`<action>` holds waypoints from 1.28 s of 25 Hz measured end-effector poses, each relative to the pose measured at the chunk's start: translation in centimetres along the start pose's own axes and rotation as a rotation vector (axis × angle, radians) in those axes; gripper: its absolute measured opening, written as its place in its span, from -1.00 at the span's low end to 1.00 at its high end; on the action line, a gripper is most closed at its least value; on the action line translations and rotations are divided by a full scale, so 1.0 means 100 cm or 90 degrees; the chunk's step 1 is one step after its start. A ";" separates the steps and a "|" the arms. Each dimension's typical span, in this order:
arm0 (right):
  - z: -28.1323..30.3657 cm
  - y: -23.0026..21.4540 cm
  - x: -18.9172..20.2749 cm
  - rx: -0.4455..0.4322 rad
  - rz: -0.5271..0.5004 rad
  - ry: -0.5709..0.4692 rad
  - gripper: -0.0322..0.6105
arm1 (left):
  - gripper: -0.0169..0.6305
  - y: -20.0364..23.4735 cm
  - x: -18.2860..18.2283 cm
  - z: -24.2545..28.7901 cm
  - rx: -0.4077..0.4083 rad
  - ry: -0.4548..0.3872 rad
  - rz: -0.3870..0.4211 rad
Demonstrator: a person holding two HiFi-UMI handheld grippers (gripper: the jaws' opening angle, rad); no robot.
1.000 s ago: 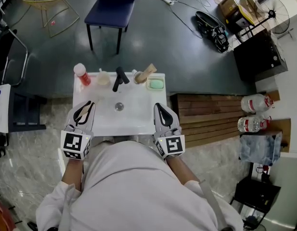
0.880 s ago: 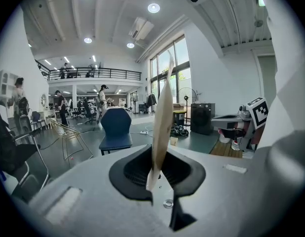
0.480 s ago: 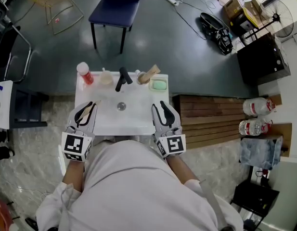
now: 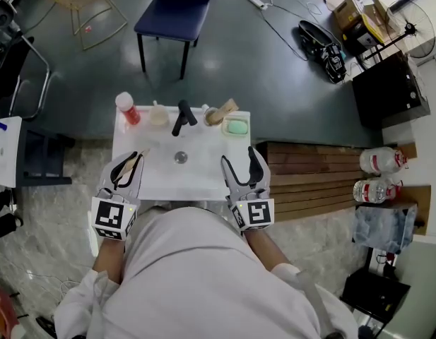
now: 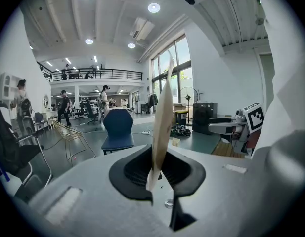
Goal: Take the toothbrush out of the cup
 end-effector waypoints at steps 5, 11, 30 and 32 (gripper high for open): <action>0.004 -0.004 0.010 0.001 0.000 0.009 0.01 | -0.80 -0.002 -0.002 -0.003 -0.010 0.000 0.002; 0.018 -0.009 0.030 -0.005 0.003 0.029 -0.01 | -0.80 -0.006 -0.005 -0.013 -0.029 0.005 0.001; 0.115 -0.045 0.127 0.002 -0.003 0.144 -0.07 | -0.80 -0.021 -0.007 -0.048 -0.103 0.016 -0.014; 0.123 -0.047 0.133 0.002 -0.002 0.155 -0.08 | -0.80 -0.022 -0.010 -0.051 -0.110 0.017 -0.016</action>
Point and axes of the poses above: the fingertips, and each gripper's own axes: z forward along the fingers, y to its left, x out of its underside, the point moved 4 cm from there along -z, backward along the fingers, and after that the axes turned 8 degrees about x, right-handed, at the moved point
